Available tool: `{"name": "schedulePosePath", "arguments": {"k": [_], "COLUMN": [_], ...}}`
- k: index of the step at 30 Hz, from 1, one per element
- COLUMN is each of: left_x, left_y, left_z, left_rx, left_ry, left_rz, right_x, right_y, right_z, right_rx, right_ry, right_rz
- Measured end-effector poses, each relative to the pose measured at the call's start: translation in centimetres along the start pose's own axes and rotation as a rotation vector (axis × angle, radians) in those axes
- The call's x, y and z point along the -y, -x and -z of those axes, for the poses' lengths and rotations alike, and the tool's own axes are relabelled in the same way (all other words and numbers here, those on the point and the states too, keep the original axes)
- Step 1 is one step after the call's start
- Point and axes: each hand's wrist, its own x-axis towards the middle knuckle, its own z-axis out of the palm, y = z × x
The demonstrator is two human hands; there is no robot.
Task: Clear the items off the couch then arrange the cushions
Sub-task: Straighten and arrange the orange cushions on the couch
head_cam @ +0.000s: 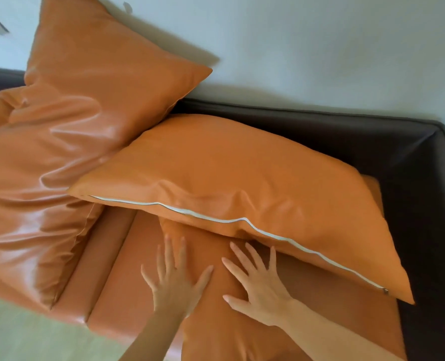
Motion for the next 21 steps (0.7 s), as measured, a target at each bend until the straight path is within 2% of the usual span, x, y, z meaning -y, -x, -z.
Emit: {"name": "schedulePosePath", "arguments": {"k": [2,7,12,21], "left_x": [0.4,0.8,1.2,1.8], "left_y": [0.3,-0.2,0.1,2.1], "left_z": [-1.2,-1.8,-1.9,-3.0], "left_rx": [0.121,0.320,0.382,0.312], "left_ry": [0.159,0.632,0.687,0.712], "left_rz": [0.154,0.192,0.135,0.041], "right_x": [0.5,1.3,2.2,4.3], "right_y": [0.1,-0.6,-0.5,0.7], "right_z": [-1.3,-0.9,-1.2,-2.8], "right_rx": [0.095,0.142,0.134,0.013], "right_ry": [-0.167,-0.321,-0.319,-0.294], "right_rz": [-0.117,-0.182,-0.209,-0.228]}}
